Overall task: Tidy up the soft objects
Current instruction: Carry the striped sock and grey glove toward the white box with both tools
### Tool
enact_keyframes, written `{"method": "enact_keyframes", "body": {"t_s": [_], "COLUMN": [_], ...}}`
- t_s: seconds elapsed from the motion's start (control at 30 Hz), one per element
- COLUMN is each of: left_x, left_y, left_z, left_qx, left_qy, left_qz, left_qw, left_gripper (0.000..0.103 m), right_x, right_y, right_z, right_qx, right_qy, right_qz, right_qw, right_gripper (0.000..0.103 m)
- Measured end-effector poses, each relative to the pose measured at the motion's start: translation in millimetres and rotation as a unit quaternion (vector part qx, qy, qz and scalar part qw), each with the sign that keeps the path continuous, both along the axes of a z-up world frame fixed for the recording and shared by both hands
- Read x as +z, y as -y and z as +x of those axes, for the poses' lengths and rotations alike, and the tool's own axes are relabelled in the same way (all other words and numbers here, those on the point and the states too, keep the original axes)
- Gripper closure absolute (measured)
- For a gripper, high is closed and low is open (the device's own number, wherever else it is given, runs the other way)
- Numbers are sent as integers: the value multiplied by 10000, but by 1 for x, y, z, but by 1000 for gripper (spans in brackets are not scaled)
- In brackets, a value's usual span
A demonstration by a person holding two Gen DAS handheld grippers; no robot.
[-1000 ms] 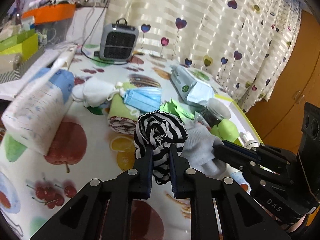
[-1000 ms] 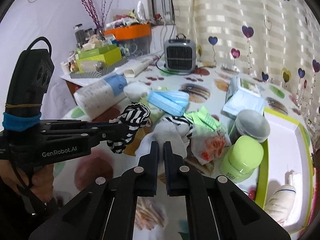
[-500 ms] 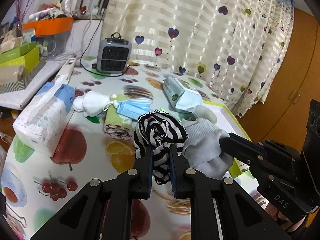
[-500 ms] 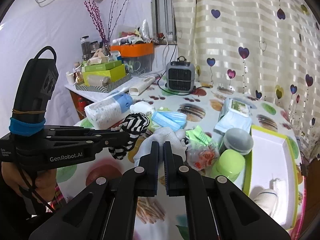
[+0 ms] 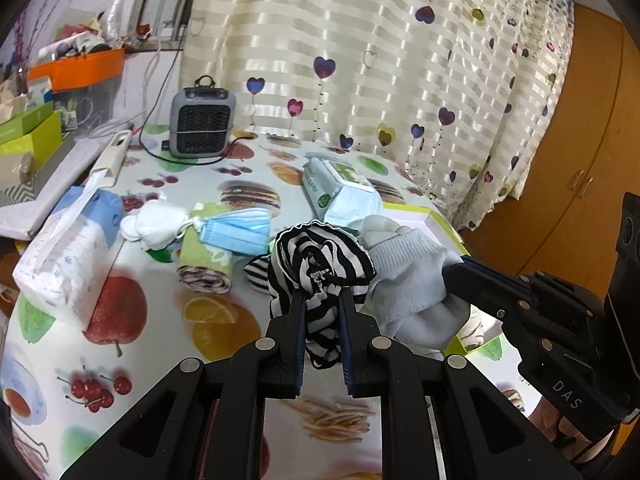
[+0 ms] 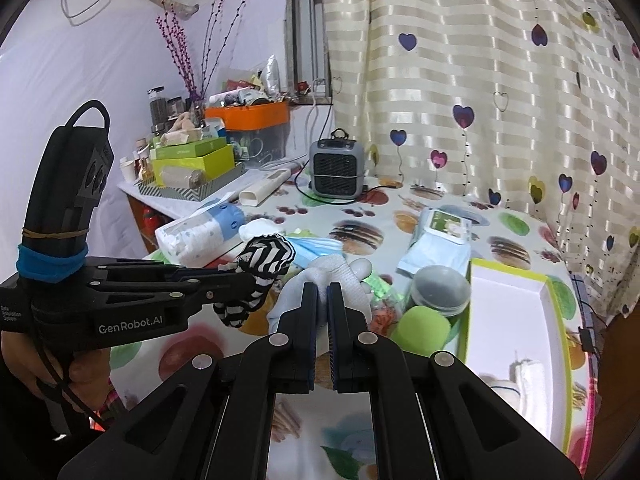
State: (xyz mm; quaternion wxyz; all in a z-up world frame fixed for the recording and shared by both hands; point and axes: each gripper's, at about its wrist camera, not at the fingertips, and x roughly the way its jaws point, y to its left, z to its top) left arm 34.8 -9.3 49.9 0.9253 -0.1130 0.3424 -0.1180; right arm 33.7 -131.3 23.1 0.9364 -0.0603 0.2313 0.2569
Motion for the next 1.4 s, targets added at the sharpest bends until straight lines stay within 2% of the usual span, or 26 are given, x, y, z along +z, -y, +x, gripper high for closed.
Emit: {"method": "enact_keyframes", "body": {"t_s": [1.4], "left_x": [16], "left_y": [117], "left_z": [52], "left_qx": [-1146], "left_qy": [94], "left_qz": [160], "left_qw": [9932], "left_gripper": [89], "right_x": [9], "right_y": [105], "right_z": [20], "right_qx": [-1200], "right_qy": [96], "right_qz": [243], "right_qw": [9924], "right_gripper": [98]}}
